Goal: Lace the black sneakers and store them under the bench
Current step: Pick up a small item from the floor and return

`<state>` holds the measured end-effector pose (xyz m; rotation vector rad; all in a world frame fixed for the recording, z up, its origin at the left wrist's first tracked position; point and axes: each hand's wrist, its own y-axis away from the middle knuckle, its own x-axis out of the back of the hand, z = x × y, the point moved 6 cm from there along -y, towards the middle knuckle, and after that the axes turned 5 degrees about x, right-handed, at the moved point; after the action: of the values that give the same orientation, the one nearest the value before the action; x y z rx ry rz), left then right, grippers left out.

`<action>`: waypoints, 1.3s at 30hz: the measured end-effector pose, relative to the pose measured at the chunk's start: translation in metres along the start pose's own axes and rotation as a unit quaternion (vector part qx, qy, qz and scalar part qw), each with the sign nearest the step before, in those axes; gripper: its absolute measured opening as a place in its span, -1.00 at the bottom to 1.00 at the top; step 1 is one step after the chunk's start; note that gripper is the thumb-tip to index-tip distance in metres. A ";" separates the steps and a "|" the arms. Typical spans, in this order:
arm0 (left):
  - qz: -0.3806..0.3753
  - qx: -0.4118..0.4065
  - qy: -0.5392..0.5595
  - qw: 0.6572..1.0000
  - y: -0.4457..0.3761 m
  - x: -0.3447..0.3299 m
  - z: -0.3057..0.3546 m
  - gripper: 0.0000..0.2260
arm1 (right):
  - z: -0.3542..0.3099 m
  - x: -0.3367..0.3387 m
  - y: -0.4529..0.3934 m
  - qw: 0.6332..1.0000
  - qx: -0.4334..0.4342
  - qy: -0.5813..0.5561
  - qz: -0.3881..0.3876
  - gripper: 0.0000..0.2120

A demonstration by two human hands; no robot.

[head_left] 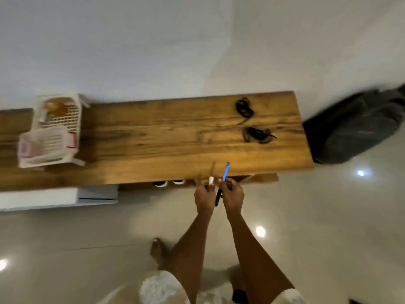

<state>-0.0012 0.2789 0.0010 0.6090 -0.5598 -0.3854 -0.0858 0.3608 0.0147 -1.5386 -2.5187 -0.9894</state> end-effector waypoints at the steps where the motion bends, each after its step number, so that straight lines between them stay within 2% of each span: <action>1: 0.003 -0.011 0.014 1.000 -0.006 0.026 0.013 -0.80 | -0.015 -0.026 0.008 1.000 0.017 -0.004 -0.009 -0.91; 4: 0.018 -0.029 0.067 0.997 -0.042 0.119 0.047 -0.86 | -0.073 -0.121 0.030 0.996 0.070 -0.034 -0.052 -0.90; 7: 0.055 -0.033 0.090 0.994 -0.072 0.199 0.073 -0.89 | -0.114 -0.203 0.040 0.991 0.077 -0.025 -0.105 -0.88; 12: 0.150 -0.018 0.046 0.988 -0.131 0.317 0.103 -0.83 | -0.189 -0.330 0.047 0.974 0.116 0.023 -0.195 -0.91; 14: 0.190 -0.003 0.031 0.981 -0.163 0.355 0.110 -0.79 | -0.216 -0.378 0.043 0.965 0.135 0.041 -0.220 -0.92; 20: 0.275 0.020 0.022 0.961 -0.254 0.437 0.137 -0.77 | -0.268 -0.489 0.010 0.947 0.147 0.122 -0.258 -0.78; 25: 0.265 0.028 0.039 0.963 -0.316 0.473 0.144 -0.77 | -0.285 -0.542 -0.018 0.934 0.177 0.184 -0.250 -0.75; 28: 0.229 0.032 0.028 0.973 -0.339 0.481 0.145 -0.80 | -0.286 -0.553 -0.026 0.930 0.178 0.217 -0.236 -0.76; 35: 0.137 0.056 -0.137 0.980 -0.366 0.475 0.135 -0.74 | -0.263 -0.559 -0.019 0.930 0.149 0.264 -0.209 -0.76; 37: 0.132 0.045 -0.188 0.972 -0.371 0.475 0.134 -0.73 | -0.264 -0.562 -0.014 0.934 0.151 0.268 -0.184 -0.77; 39: 0.147 0.021 -0.231 0.962 -0.373 0.475 0.137 -0.75 | -0.265 -0.566 -0.012 0.919 0.161 0.320 -0.165 -0.77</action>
<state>0.2247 -0.2964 0.0387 0.4660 -1.0940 -0.2331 0.1165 -0.2301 0.0294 -0.5753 -2.3150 -0.8550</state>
